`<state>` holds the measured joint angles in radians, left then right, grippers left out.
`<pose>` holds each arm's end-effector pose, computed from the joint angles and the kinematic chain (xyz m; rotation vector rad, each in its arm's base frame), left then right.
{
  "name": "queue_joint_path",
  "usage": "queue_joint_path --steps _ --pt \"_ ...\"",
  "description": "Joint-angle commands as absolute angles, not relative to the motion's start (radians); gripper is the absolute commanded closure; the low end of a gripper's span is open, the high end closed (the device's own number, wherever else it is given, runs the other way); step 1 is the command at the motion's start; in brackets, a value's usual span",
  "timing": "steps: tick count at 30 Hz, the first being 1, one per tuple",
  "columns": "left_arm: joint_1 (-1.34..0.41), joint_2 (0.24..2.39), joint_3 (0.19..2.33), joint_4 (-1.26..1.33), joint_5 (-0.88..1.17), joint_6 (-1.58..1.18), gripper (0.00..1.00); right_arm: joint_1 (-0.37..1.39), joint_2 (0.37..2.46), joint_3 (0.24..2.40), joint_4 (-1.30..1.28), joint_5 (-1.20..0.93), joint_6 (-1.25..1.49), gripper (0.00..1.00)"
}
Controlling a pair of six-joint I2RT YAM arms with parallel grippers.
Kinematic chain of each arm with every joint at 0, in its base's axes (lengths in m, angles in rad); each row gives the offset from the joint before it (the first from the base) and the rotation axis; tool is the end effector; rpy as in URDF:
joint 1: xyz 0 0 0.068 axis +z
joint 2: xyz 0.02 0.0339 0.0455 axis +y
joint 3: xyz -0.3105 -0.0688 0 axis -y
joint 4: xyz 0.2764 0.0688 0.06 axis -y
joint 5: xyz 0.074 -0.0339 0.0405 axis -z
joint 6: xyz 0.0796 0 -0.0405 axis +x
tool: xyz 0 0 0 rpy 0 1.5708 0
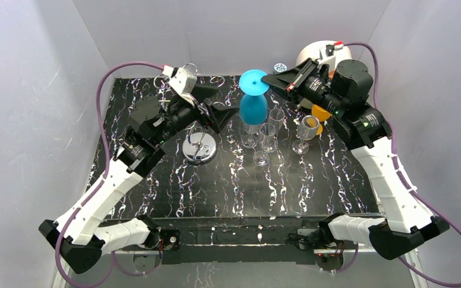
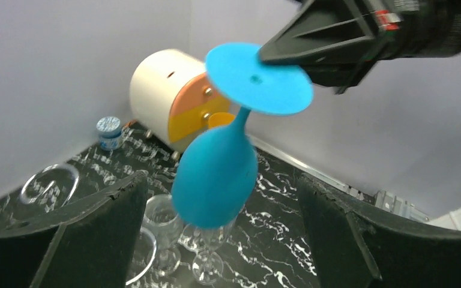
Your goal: Place the wine glass upside down on the wine glass rack
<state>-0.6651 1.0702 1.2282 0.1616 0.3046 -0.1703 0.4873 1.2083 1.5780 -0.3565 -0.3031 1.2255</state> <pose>0.2031 -0.1896 0.5358 0.5822 1.1847 -0.9062 0.2503 0.1595 0.5616 0.3836 1.7520 1.5342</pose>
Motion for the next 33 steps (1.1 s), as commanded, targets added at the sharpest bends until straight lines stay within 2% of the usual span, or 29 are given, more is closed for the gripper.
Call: queue_joint_path --steps 1,10,14,20,23,26,29,33 --pt "-0.666 1.075 1.341 -0.068 0.093 -0.232 0.08 0.484 1.2 1.662 -0.371 -0.134 1.124 0.99" --pt "-0.667 1.078 1.556 -0.484 -0.414 -0.275 0.05 0.484 1.313 1.712 -0.326 -0.08 1.015 0.99" --pt "-0.666 1.048 1.602 -0.597 -0.472 -0.267 0.05 0.484 1.373 1.744 -0.309 -0.063 0.971 0.99" --pt "-0.666 0.946 1.55 -0.634 -0.509 -0.268 0.05 0.483 1.487 1.808 -0.263 -0.095 0.951 0.99" --pt "-0.666 0.953 1.593 -0.705 -0.485 -0.233 0.02 0.485 1.551 1.855 -0.28 -0.096 0.948 0.99" --pt "-0.667 0.962 1.614 -0.76 -0.534 -0.212 0.02 0.484 1.598 1.885 -0.28 -0.113 0.952 0.99" --pt "-0.667 0.926 1.566 -0.7 -0.581 -0.186 0.02 0.494 1.639 1.902 -0.262 -0.132 0.95 0.99" --pt "-0.667 0.946 1.588 -0.725 -0.727 -0.241 0.02 0.512 1.705 1.951 -0.247 -0.152 0.935 0.99"
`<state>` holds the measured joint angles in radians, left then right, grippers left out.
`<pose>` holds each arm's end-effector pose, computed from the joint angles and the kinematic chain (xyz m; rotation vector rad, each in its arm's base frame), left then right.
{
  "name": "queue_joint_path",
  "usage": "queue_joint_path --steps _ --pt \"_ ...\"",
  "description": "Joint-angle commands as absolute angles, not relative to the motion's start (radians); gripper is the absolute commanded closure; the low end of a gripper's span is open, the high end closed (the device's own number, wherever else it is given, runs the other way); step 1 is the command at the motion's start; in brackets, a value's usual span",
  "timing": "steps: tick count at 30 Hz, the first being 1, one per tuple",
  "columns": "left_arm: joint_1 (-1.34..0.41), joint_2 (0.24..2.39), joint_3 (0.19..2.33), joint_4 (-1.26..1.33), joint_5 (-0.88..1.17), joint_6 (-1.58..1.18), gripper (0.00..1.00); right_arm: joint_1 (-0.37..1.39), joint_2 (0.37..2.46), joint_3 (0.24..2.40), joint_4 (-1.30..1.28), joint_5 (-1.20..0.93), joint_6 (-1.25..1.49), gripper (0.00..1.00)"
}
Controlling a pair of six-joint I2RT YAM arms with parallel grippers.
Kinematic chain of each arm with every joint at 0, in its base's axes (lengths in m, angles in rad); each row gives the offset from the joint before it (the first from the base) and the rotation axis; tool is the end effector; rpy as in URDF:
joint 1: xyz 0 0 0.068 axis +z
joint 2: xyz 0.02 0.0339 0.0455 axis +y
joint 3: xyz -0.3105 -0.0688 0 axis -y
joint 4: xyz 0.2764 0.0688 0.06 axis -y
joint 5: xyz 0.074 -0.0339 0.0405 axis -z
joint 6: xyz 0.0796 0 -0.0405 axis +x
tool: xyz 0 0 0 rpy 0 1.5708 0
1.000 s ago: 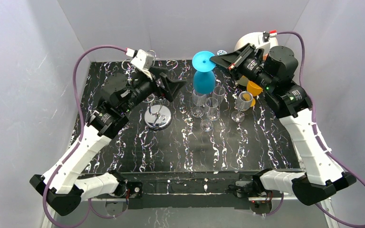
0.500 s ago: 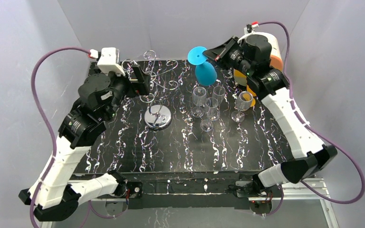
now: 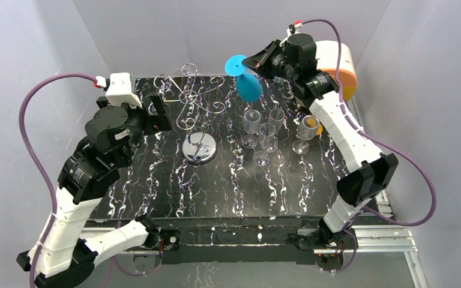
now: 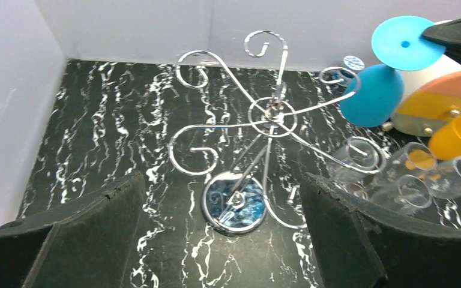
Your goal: Place the wine glass upside down on the wine glass rack
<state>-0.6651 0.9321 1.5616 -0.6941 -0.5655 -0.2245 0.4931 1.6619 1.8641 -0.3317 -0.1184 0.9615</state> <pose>0.1553 -0.0676 0.5649 -0.0743 1.6282 -0.2219 0.3996 0.2254 0.5172 0.3346 1.8162 1.1585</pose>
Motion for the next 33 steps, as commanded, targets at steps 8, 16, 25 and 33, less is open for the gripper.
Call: queue_joint_path --steps 8,16,25,33 --pt "-0.667 1.021 1.629 -0.724 -0.581 -0.175 0.02 0.555 1.867 2.065 -0.186 -0.223 0.953 0.99" --pt "-0.666 1.035 1.596 -0.683 -0.511 -0.181 0.02 0.592 1.954 2.195 -0.275 -0.259 0.982 0.99" --pt "-0.667 1.037 1.58 -0.682 -0.512 -0.201 0.02 0.592 1.913 2.149 -0.264 -0.344 1.038 0.99" --pt "-0.666 1.023 1.565 -0.68 -0.511 -0.265 0.02 0.591 1.846 2.085 -0.295 -0.359 1.052 0.99"
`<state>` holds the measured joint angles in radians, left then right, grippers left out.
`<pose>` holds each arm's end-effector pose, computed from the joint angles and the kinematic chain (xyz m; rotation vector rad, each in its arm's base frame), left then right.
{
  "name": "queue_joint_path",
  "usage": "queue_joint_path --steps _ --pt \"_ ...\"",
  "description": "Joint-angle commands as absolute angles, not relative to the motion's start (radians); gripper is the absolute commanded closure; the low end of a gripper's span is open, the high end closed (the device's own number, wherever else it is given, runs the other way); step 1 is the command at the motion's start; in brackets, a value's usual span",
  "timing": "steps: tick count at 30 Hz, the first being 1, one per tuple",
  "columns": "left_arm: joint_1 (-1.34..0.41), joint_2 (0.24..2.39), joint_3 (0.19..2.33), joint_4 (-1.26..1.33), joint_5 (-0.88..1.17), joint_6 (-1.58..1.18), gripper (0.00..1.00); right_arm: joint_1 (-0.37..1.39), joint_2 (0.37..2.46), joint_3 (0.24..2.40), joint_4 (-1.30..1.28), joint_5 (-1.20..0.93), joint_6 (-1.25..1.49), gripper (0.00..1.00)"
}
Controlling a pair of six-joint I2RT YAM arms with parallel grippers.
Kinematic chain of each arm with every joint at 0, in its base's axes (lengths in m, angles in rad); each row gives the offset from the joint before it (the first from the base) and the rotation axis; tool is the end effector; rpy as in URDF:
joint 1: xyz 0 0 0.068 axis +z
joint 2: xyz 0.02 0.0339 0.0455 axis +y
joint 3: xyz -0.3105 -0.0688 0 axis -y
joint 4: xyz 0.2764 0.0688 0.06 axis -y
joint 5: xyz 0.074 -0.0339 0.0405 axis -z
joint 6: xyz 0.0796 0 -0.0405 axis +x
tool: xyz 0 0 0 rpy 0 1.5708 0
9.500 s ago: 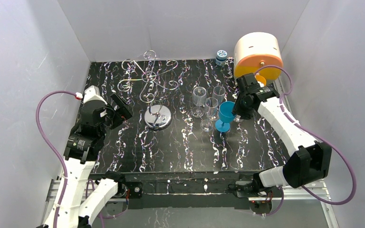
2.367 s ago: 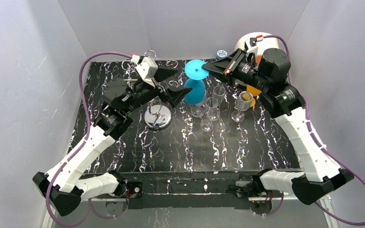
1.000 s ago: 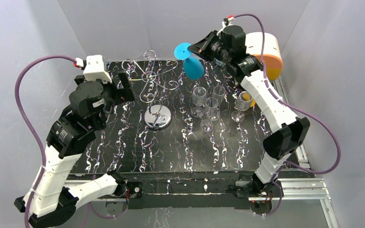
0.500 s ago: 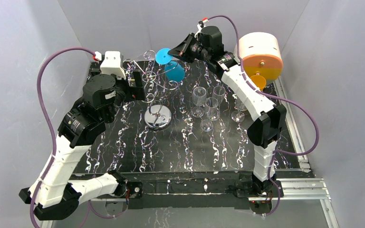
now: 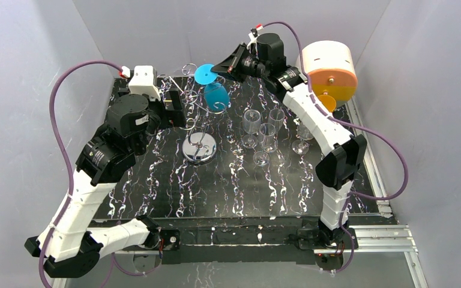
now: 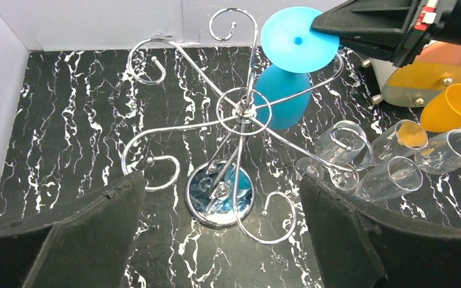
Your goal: Place the wine glass upside down on the wine glass rack
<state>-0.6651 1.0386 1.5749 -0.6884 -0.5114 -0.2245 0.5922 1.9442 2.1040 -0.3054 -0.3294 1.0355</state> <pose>0.1902 -0.0997 0.5521 -0.0008 1.7083 -0.2223 0.4373 0.3252 0.4842 0.1540 1.9447 1.4332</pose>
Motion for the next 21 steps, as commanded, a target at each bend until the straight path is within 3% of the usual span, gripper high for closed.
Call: queue_joint_path --steps 1,12,21 --pt "-0.666 1.021 1.563 -0.677 -0.51 -0.273 0.02 0.591 1.839 2.079 -0.297 -0.36 1.052 0.99" --pt "-0.666 1.003 1.529 -0.658 -0.5 -0.33 0.02 0.591 1.793 2.019 -0.301 -0.371 1.04 0.99" --pt "-0.667 0.996 1.503 -0.624 -0.507 -0.356 0.02 0.591 1.698 1.914 -0.29 -0.181 1.02 0.99"
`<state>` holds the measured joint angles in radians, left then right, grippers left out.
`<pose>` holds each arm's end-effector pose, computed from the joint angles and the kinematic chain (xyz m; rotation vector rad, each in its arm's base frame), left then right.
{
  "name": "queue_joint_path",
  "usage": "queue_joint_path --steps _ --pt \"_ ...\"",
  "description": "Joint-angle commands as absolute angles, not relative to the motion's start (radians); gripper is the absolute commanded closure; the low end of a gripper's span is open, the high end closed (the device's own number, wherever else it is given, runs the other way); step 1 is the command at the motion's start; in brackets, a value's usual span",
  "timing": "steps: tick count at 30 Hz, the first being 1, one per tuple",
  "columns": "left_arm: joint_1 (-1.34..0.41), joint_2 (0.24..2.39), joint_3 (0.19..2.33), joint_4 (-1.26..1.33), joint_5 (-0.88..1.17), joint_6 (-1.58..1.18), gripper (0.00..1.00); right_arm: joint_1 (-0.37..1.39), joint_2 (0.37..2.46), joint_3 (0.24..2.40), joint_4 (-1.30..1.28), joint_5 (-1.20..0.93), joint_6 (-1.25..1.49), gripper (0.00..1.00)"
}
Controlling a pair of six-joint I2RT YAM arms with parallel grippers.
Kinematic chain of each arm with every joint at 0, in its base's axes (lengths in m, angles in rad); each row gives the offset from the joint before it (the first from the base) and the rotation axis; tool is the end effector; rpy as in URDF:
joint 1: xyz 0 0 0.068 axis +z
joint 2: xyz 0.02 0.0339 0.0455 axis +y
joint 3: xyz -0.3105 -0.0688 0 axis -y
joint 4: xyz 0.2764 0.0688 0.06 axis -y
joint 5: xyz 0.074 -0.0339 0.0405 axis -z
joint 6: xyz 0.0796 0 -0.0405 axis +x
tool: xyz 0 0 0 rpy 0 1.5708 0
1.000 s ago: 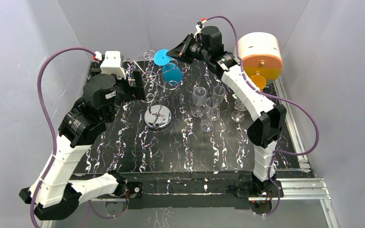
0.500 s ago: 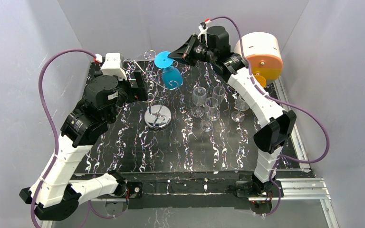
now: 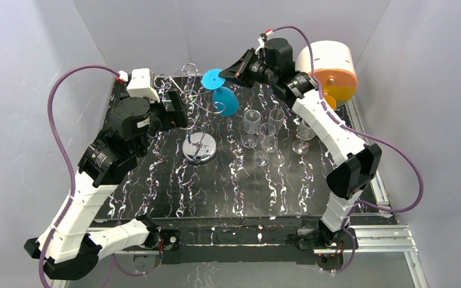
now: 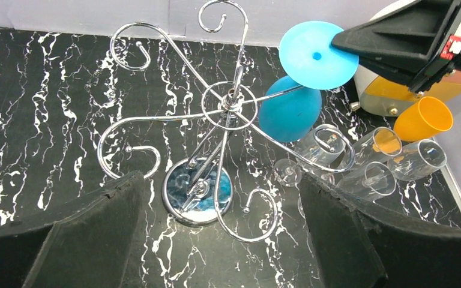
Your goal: Place the wine glass upside down on the wine glass rack
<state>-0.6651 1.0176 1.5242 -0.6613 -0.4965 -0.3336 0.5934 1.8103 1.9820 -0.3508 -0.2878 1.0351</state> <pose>0.1900 -0.1008 0.5421 -0.0823 1.7147 -0.3145 0.4049 0.3004 0.4947 0.1982 1.9668 1.3871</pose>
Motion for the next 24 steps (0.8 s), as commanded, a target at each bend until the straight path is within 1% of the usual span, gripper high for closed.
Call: queue_joint_path --steps 1,4,15,24 --pt "-0.667 0.994 1.497 -0.619 -0.511 -0.362 0.02 0.588 1.68 1.875 -0.259 -0.171 1.029 0.99" --pt "-0.667 0.987 1.487 -0.609 -0.516 -0.377 0.02 0.582 1.671 1.842 -0.222 -0.175 1.048 0.99" --pt "-0.667 0.965 1.467 -0.61 -0.505 -0.404 0.02 0.578 1.745 1.909 -0.184 -0.174 1.058 0.99" --pt "-0.666 0.96 1.457 -0.611 -0.474 -0.428 0.02 0.578 1.81 1.963 -0.194 -0.214 1.072 0.99"
